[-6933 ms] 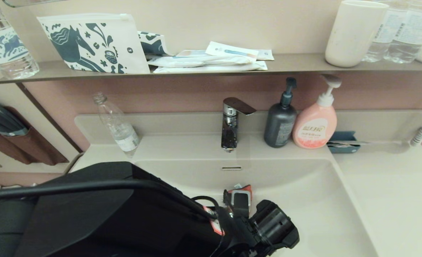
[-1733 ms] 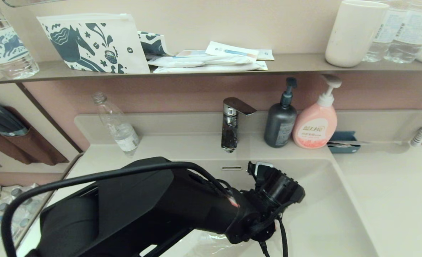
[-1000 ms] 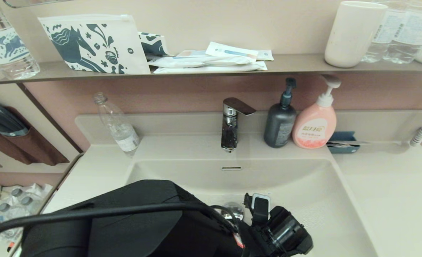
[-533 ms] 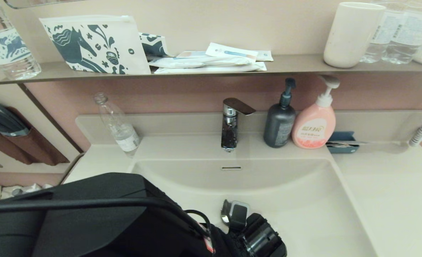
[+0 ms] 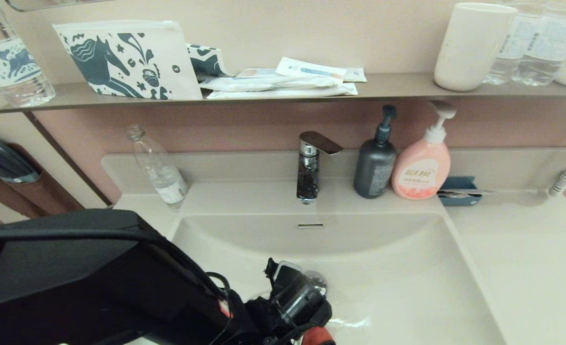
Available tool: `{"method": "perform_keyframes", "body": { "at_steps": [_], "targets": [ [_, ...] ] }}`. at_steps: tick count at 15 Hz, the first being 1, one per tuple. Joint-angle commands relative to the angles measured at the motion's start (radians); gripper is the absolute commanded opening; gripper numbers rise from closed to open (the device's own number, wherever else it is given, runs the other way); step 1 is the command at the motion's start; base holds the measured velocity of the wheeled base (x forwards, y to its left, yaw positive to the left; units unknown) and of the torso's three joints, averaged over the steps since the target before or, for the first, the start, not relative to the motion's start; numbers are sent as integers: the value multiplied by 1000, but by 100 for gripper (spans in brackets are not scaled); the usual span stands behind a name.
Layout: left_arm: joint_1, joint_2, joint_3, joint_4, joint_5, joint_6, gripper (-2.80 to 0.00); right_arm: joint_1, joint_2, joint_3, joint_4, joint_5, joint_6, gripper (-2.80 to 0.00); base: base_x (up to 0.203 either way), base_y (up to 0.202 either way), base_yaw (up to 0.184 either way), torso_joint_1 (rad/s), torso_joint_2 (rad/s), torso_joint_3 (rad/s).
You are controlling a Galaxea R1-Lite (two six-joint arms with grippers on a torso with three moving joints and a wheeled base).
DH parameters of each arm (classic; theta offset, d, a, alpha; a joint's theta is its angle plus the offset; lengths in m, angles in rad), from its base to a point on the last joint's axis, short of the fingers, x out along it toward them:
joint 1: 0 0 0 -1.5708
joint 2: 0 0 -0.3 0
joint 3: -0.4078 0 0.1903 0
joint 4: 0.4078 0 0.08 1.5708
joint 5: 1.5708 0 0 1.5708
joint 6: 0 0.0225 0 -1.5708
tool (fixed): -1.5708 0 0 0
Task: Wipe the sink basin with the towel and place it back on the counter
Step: Wipe the sink
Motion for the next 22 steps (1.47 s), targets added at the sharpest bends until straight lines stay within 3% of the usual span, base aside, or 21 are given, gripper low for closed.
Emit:
{"method": "perform_keyframes", "body": {
  "at_steps": [1,5,9,12,15,22],
  "targets": [
    [94,-27,58,-102,3,94,-280,0,1,0,0,0,0,-280,0,0,0,0,0,0],
    [239,-30,64,-274,-46,287,-280,0,1,0,0,0,0,-280,0,0,0,0,0,0],
    [251,43,11,-439,-52,366,-280,0,1,0,0,0,0,-280,0,0,0,0,0,0],
    [209,81,-54,-455,-39,357,-280,0,1,0,0,0,0,-280,0,0,0,0,0,0],
    [148,84,-105,-450,0,308,-280,0,1,0,0,0,0,-280,0,0,0,0,0,0],
    [79,176,-219,-453,37,288,-280,0,1,0,0,0,0,-280,0,0,0,0,0,0]
  ]
}}
